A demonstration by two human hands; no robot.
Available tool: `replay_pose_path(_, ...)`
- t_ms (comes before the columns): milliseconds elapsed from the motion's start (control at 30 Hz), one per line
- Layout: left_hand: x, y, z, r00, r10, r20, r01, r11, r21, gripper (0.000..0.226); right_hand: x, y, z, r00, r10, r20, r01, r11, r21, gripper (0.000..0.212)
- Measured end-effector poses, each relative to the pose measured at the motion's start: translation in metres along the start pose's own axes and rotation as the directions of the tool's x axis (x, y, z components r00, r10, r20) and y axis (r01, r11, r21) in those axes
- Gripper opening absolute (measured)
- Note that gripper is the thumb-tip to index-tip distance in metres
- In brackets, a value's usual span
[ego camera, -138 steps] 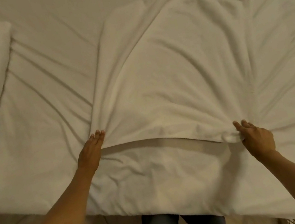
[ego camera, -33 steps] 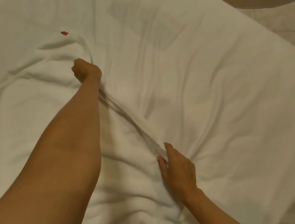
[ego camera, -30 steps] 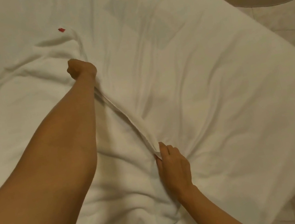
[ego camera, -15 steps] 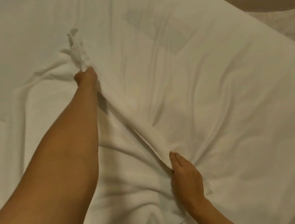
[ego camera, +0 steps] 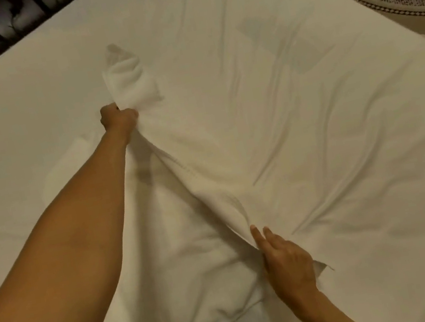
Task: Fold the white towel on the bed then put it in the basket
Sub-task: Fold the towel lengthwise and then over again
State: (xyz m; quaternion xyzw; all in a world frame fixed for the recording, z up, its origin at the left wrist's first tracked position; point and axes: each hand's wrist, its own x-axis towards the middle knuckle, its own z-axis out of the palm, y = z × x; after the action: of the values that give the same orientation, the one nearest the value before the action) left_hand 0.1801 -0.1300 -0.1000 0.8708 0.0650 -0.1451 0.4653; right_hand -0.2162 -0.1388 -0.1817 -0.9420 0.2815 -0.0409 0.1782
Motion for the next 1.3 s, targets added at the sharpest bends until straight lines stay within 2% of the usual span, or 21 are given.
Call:
replay_pose_path(67,-0.007,-0.015,-0.028,0.984,0.165,-0.061,-0.154,0.976,0.153,0.048,-0.011,-0.032,0.005,0.997,-0.075,-0.005,0.075,0.997,-0.006,0.052)
replay_pose_path(133,-0.007,-0.032,-0.052,0.961,0.276,-0.024,-0.262,0.934,0.245,0.068,-0.024,-0.065,0.016,0.992,-0.125,0.02,0.125,0.992,-0.006,0.057)
replay_pose_path(167,-0.005,-0.041,-0.063,0.948,0.318,0.028,-0.31,0.895,0.32,0.067,-0.03,-0.079,0.023,0.991,-0.133,0.03,0.133,0.991,-0.011,0.059)
replay_pose_path(200,0.0,-0.051,-0.074,0.939,0.334,0.078,-0.339,0.87,0.358,0.057,-0.035,-0.092,0.032,0.99,-0.138,0.032,0.138,0.99,-0.019,0.059)
replay_pose_path(267,0.01,-0.076,-0.094,0.954,0.27,0.132,-0.3,0.853,0.427,0.037,-0.044,-0.111,0.049,0.991,-0.135,0.021,0.135,0.99,-0.034,0.058)
replay_pose_path(300,0.017,-0.093,-0.103,0.956,0.247,0.161,-0.293,0.846,0.445,0.036,-0.049,-0.119,0.058,0.991,-0.132,0.014,0.133,0.99,-0.043,0.057)
replay_pose_path(367,0.023,-0.127,-0.117,0.954,0.23,0.193,-0.296,0.834,0.466,0.051,-0.058,-0.131,0.072,0.991,-0.137,-0.002,0.137,0.989,-0.055,0.055)
replay_pose_path(433,0.021,-0.152,-0.132,0.952,0.215,0.219,-0.29,0.863,0.414,0.061,-0.063,-0.144,0.08,0.99,-0.142,-0.013,0.141,0.988,-0.055,0.056)
replay_pose_path(533,0.03,-0.176,-0.156,0.956,0.227,0.188,-0.287,0.864,0.413,0.064,-0.069,-0.169,0.086,0.984,-0.178,-0.013,0.177,0.983,-0.043,0.056)
replay_pose_path(667,0.052,-0.189,-0.212,0.958,0.262,0.114,-0.283,0.823,0.493,0.064,-0.091,-0.218,0.102,0.959,-0.28,-0.038,0.279,0.96,-0.023,0.052)
replay_pose_path(733,0.066,-0.201,-0.245,0.97,0.213,0.118,-0.243,0.807,0.538,0.063,-0.105,-0.244,0.112,0.953,-0.304,0.017,0.304,0.953,0.0,0.052)
replay_pose_path(800,0.073,-0.215,-0.263,0.976,0.126,0.175,-0.206,0.792,0.575,0.061,-0.117,-0.262,0.124,0.947,-0.294,0.129,0.295,0.955,0.01,0.054)
replay_pose_path(833,0.072,-0.224,-0.264,0.972,0.092,0.216,-0.212,0.74,0.638,0.06,-0.122,-0.266,0.132,0.94,-0.275,0.202,0.28,0.96,0.006,0.055)
replay_pose_path(900,0.065,-0.241,-0.252,0.955,0.036,0.295,-0.261,0.576,0.774,0.059,-0.131,-0.27,0.149,0.92,-0.231,0.316,0.246,0.969,-0.009,0.053)
replay_pose_path(1000,0.053,-0.261,-0.227,0.937,-0.006,0.349,-0.306,0.465,0.83,0.061,-0.145,-0.268,0.169,0.908,-0.207,0.364,0.232,0.972,-0.025,0.057)
replay_pose_path(1067,0.052,-0.271,-0.219,0.939,-0.008,0.343,-0.305,0.441,0.844,0.061,-0.152,-0.27,0.173,0.874,-0.175,0.453,0.205,0.979,-0.019,0.071)
replay_pose_path(1133,0.055,-0.278,-0.217,0.942,0.004,0.335,-0.305,0.419,0.855,0.061,-0.153,-0.271,0.174,0.853,-0.151,0.499,0.18,0.984,-0.011,0.075)
replay_pose_path(1300,0.062,-0.287,-0.218,0.939,-0.004,0.345,-0.312,0.414,0.855,0.062,-0.153,-0.267,0.183,0.869,-0.147,0.472,0.164,0.986,0.005,0.072)
